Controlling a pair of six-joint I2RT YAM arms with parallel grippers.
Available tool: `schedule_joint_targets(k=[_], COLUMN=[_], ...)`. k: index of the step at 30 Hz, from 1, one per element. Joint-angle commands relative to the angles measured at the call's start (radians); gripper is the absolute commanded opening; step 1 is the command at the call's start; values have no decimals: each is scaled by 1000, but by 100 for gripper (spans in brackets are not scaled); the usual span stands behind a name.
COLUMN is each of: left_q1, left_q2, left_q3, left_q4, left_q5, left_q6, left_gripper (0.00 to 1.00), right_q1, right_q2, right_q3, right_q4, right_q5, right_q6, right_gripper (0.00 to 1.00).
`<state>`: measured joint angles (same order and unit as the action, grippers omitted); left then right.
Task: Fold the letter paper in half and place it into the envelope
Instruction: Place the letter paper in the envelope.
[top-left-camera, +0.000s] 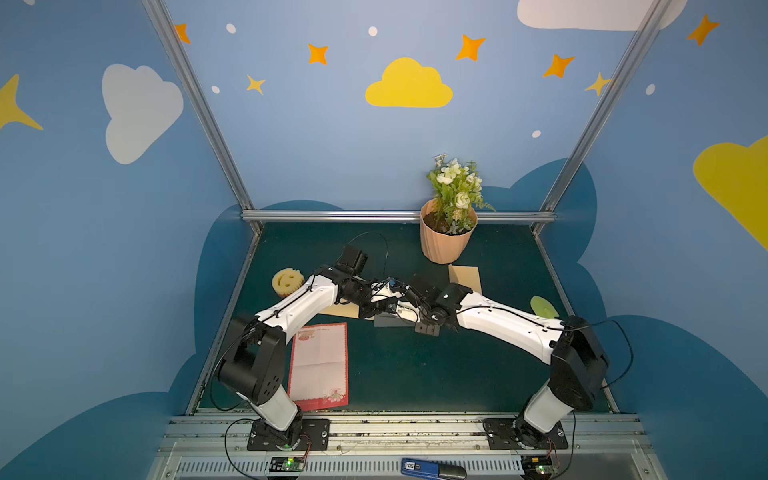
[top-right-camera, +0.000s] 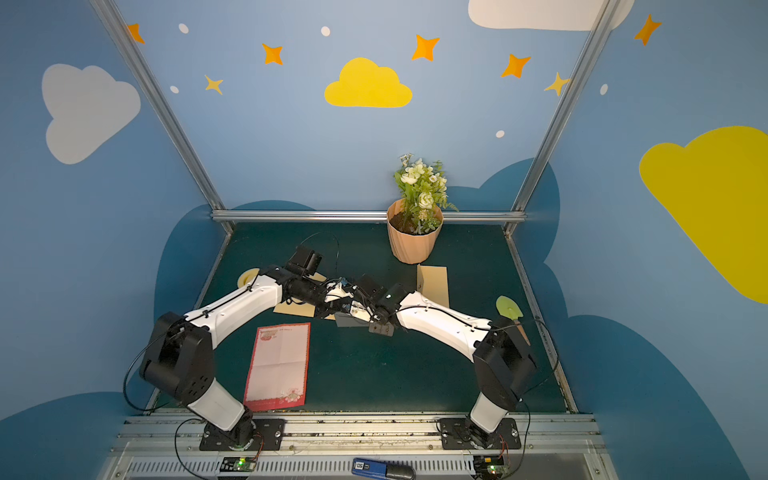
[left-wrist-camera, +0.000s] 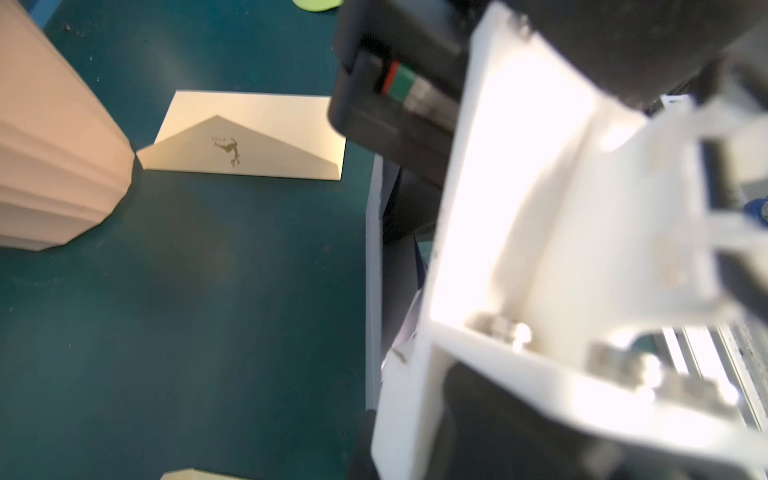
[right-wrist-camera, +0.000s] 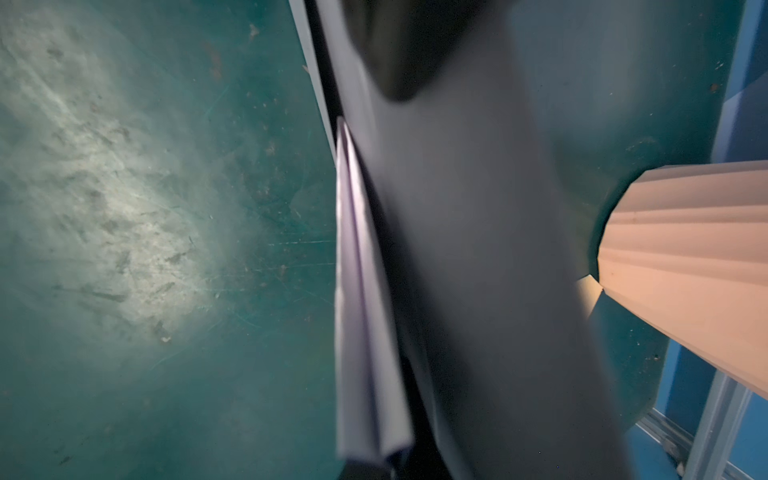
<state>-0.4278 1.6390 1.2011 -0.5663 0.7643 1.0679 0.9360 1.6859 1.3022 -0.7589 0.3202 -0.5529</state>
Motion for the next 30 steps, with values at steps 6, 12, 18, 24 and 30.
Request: schedule_joint_targets(k=[6, 12, 18, 24, 30], left_q1=[-6, -6, 2, 13, 16], left_q2=[10, 16, 33, 37, 51], left_q3=[25, 23, 31, 32, 42], left_q4=[-14, -18, -19, 2, -1], left_q5=[51, 49, 51, 66, 75], left_q6=[3, 1, -9, -32, -39], left_gripper=[3, 4, 4, 4, 4], right_q1=[8, -27, -68, -101, -115], right_q2=[41, -52, -186, -302, -395], right_q3=[41, -20, -136, -242, -341], right_q4=[-6, 65, 173, 260, 338], right_q5=[-80, -200, -277, -345, -394], right_q6=[114, 224, 313, 364, 415], right_gripper=[7, 18, 22, 25, 25])
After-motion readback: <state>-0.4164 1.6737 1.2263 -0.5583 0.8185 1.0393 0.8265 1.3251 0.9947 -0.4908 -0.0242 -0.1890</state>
